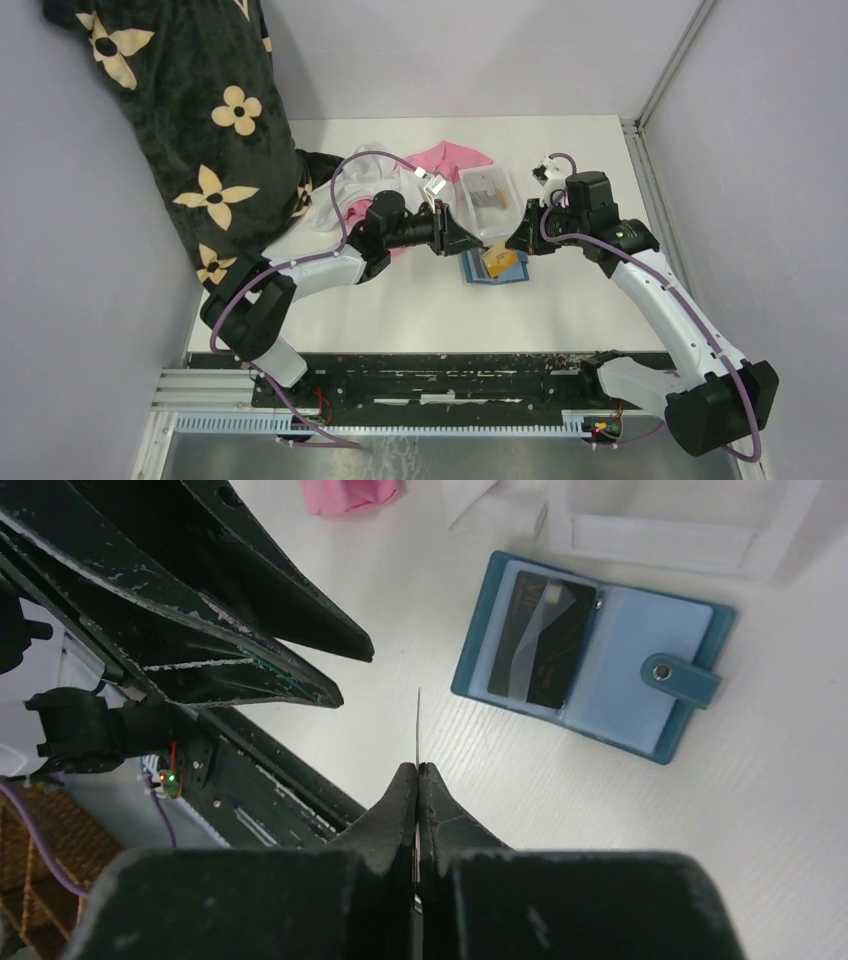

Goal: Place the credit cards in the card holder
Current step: Pick up the credit card from the storage box.

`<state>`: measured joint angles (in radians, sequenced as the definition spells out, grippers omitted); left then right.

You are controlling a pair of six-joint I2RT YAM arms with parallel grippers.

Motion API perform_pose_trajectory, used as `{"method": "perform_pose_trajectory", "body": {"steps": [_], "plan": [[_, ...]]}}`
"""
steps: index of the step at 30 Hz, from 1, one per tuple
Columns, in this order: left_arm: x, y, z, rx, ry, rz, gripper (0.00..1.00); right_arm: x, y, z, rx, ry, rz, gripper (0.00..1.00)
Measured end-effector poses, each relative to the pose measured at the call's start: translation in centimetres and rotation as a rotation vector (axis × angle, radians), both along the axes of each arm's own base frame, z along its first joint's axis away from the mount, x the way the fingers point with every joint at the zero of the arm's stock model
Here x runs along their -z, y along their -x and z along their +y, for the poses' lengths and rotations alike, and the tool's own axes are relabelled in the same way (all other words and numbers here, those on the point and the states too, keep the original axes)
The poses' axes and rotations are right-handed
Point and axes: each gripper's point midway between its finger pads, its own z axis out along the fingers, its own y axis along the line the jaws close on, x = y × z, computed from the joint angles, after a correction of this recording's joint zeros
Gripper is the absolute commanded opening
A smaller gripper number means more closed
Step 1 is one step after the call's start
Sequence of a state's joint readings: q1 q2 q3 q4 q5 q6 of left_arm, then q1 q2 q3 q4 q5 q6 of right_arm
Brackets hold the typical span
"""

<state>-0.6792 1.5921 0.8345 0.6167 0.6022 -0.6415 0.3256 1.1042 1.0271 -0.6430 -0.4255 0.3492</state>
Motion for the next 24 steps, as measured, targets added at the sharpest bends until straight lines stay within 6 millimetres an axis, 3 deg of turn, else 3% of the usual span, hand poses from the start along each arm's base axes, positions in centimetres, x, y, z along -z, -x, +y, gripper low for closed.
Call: {"method": "perform_pose_trajectory", "body": {"steps": [8, 15, 24], "plan": [[-0.2, 3.0, -0.4, 0.169, 0.019, 0.014, 0.41, 1.0, 1.5, 1.4, -0.050, -0.090, 0.076, 0.01], [1.3, 3.1, -0.4, 0.193, -0.025, 0.032, 0.42, 0.7, 1.9, 2.4, -0.078, -0.159, 0.093, 0.01], [1.7, 2.8, -0.7, 0.211, -0.050, 0.031, 0.41, 0.5, 1.9, 3.0, -0.097, -0.194, 0.102, 0.01]]}}
